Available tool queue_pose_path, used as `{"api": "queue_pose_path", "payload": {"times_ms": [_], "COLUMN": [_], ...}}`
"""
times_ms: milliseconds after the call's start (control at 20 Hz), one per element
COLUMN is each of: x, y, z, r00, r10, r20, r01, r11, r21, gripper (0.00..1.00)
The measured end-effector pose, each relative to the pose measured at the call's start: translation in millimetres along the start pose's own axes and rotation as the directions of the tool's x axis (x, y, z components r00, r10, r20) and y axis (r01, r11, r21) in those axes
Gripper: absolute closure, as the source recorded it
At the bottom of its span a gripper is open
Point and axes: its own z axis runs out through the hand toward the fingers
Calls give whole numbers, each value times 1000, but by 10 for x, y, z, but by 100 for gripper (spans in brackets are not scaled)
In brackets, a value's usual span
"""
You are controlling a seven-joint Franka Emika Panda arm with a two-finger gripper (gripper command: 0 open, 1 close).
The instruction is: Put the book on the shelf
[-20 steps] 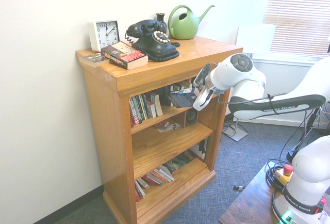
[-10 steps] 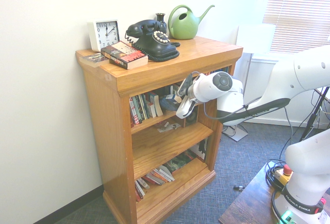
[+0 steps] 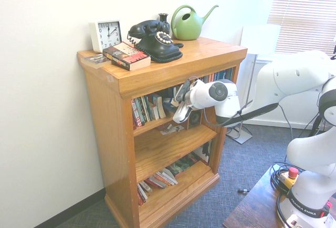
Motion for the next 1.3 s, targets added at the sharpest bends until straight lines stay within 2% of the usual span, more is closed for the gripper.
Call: {"api": "queue_pose_path", "payload": {"times_ms": [200,400,1000,1300], "x": [114,131,96,-5], "y": [25,8,73,337], "z": [153,252,227,411], "r00": [1000,998,979,963], "r10": [4,61,195,245], "r20": [-31,-30,57,108], "r01": [-3,-59,-202,-261], "r11": [1000,997,965,950], "r21": [19,48,170,172], "gripper": [100,100,100,100]}}
